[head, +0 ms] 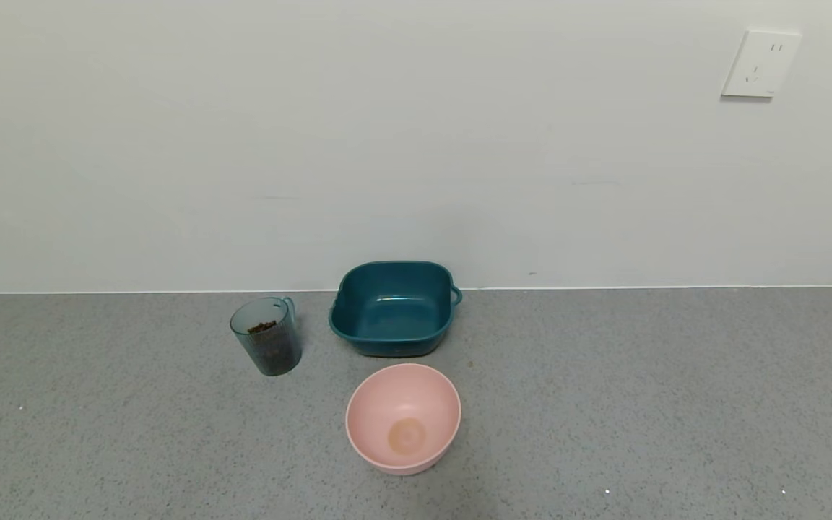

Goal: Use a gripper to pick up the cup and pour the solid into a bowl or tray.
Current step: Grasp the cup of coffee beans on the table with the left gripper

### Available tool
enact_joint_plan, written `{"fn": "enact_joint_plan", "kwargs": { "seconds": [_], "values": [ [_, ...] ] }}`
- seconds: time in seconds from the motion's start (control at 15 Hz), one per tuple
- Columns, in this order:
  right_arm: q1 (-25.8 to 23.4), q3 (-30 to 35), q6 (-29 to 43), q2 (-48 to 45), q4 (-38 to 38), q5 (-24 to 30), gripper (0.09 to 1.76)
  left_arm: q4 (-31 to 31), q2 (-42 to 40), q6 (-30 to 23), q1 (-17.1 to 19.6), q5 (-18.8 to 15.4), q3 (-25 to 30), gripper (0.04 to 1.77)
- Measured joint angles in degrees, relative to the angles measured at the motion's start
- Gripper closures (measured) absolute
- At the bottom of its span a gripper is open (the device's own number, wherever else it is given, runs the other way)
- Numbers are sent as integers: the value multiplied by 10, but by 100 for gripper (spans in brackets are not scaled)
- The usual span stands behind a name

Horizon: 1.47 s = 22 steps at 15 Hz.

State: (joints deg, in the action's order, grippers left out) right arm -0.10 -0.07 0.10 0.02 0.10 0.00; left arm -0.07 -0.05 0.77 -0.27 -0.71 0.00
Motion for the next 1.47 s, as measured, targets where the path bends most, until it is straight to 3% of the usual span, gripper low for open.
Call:
{"fn": "enact_joint_plan", "kwargs": {
  "seconds": [0.67,1.0,1.47],
  "values": [
    [0,0,0,0,0,0,14,8,0,14,0,-10,-17,9],
    [0,0,0,0,0,0,14,60,14,15,0,-12,-106,9],
    [0,0,0,0,0,0,14,57,108,19,-5,-10,-221,9]
  ]
}}
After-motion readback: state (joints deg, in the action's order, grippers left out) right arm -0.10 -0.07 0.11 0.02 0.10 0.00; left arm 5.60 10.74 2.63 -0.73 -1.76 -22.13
